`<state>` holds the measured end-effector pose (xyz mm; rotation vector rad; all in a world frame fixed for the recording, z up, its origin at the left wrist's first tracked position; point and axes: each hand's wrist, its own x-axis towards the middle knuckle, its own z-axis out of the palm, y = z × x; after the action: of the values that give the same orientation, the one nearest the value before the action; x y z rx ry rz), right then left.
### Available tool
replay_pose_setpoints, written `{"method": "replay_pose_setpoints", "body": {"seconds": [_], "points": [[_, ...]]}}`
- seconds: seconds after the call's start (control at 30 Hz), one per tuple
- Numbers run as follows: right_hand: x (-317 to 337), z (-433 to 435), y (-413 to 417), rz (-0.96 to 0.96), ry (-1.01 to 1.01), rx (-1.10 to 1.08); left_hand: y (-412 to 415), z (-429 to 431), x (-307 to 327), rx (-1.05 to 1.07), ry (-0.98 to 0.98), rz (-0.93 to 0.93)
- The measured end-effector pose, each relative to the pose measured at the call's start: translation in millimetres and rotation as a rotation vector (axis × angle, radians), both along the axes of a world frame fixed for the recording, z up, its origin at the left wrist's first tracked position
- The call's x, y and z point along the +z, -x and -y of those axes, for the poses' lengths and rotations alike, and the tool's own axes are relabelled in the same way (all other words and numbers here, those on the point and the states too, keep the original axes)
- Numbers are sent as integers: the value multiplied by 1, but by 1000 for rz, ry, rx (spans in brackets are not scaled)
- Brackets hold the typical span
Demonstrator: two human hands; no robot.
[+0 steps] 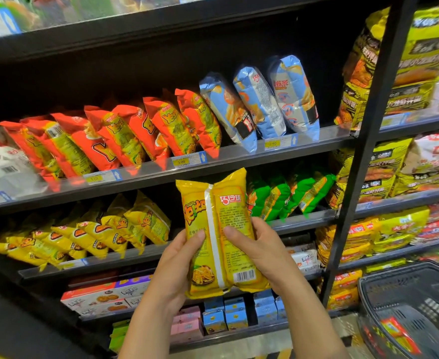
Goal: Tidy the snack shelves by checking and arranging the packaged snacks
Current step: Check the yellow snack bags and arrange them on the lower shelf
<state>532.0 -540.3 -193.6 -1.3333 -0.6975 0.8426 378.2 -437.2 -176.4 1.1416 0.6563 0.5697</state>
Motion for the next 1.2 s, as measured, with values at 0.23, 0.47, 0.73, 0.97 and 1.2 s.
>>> {"method": "replay_pose_setpoints", "body": {"seconds": [0.23, 0.47, 0.73, 0.97, 1.2], "points": [[7, 3, 4, 176, 6, -89, 2, -2, -5, -20, -77, -8], [0, 12, -9, 198, -31, 5, 3, -3, -8, 31, -200, 13], [-8, 23, -27, 111, -90, 58, -3, 1, -9, 22, -263, -40], [-6, 29, -32, 38, -31, 49, -12, 5, -1, 17, -203, -83], [-1, 24, -24, -45, 79, 32, -19, 11, 4, 38, -83, -165]]}}
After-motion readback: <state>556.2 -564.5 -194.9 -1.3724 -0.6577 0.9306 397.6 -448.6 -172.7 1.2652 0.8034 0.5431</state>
